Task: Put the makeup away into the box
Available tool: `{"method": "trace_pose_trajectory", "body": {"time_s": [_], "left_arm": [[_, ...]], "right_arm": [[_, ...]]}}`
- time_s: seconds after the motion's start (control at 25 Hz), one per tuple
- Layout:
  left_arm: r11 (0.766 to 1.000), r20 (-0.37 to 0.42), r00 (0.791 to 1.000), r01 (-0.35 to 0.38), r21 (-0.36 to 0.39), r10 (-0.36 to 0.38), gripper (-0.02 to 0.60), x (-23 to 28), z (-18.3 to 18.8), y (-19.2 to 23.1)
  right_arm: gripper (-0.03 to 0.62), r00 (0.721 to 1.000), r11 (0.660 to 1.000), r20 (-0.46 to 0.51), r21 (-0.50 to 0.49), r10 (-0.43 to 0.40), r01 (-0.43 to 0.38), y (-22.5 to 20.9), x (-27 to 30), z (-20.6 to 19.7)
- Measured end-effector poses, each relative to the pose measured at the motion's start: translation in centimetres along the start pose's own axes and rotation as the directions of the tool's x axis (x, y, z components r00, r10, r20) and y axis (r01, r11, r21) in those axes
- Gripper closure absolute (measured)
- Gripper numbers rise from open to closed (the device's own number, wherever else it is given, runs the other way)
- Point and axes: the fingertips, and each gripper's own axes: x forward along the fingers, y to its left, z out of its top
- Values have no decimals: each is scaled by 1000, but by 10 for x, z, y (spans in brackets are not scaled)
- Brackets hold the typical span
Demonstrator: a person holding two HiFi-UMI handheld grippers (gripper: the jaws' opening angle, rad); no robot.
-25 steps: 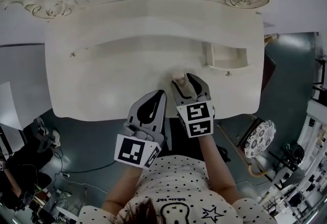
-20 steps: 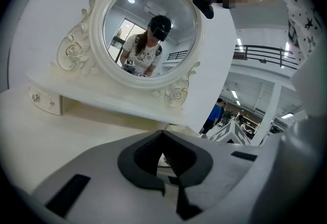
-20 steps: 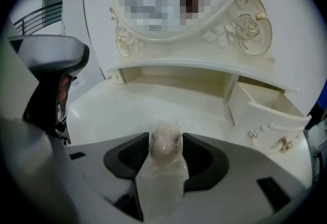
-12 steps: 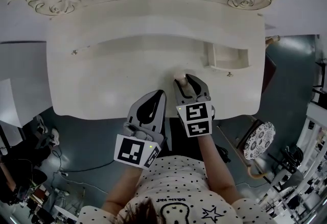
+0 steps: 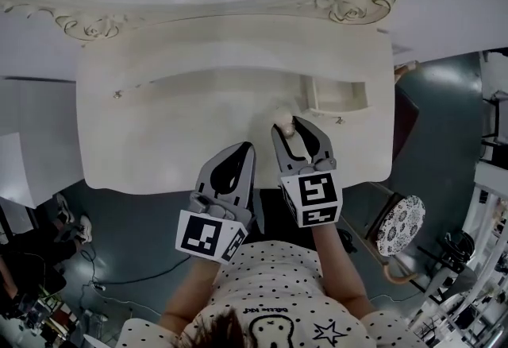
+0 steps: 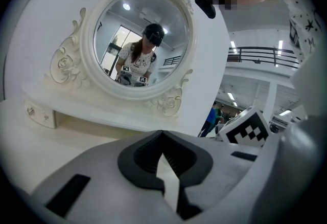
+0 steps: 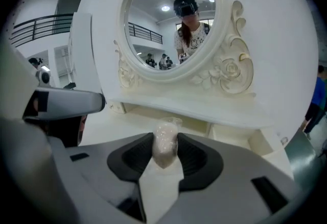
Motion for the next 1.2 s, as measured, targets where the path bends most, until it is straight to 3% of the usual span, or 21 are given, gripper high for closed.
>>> {"method": "trace_pose_trajectory", "body": {"time_s": [0.24,0.68,1.2], "left_arm": [[998,53,997,47,43,-49,586,9,29,-28],[979,144,974,154,137,-173,586,25,80,-90],[962,186,956,192,194,-228,586,26,98,-119]], "right_arm": [[441,993,999,111,-10,-49,50,-22,-41,38],[441,951,992,283,13,-126,127,-64,-118,85],[441,921,984,345,42,-179,176,-86,-158,89]]}}
